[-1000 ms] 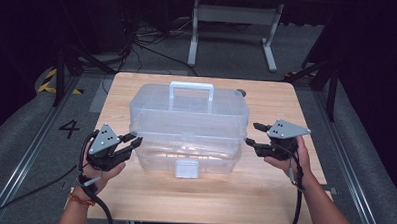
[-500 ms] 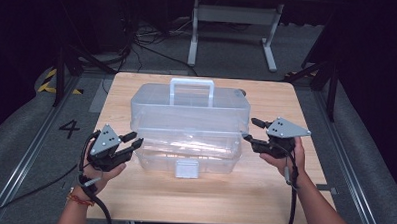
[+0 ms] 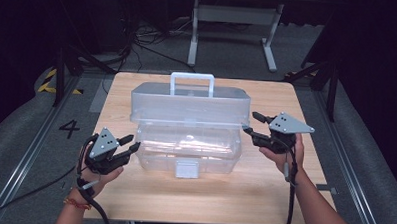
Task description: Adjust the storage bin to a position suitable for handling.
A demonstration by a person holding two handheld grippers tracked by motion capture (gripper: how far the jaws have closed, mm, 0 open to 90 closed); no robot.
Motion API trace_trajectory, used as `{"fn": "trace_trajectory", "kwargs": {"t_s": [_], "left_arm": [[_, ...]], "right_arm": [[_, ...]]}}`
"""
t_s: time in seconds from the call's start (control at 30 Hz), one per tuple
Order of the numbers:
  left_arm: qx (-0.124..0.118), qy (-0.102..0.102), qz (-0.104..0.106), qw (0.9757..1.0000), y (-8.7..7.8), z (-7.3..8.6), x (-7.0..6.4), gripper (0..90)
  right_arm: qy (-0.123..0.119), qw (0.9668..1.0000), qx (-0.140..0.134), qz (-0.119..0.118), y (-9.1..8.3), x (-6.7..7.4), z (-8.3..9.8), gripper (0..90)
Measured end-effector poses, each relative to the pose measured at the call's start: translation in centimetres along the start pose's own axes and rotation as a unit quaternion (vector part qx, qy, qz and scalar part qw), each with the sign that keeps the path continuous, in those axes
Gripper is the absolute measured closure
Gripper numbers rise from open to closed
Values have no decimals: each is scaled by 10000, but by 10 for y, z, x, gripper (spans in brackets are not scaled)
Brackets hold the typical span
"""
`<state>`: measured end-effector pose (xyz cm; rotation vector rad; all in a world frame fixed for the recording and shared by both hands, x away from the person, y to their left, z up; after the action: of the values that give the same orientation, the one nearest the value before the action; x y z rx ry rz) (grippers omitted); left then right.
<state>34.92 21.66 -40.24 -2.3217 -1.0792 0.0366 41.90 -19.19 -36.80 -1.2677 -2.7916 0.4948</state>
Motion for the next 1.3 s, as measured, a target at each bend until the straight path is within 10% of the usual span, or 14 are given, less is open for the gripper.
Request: {"fn": "trace_trajectory", "kwargs": {"t_s": [0.87, 1.3], "left_arm": [[489, -43, 2, 9988, 2, 29, -1, 577], [1056, -74, 72, 9944, 6, 66, -1, 548]], "right_arm": [[278, 9986, -448, 103, 9, 0, -17, 615], [362, 9967, -514, 517, 13, -1, -27, 664]]}}
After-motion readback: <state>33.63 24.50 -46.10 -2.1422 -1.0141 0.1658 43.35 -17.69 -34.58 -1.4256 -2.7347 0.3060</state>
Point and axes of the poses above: each handheld gripper's, and its own axes: y roughly forward along the jaws, z roughly out of its underside, x roughly to its left, the point moved 5 cm from there along y, roughly forward along the jaws, and after that the axes turned 7 degrees about y, right-handed, at the moved point
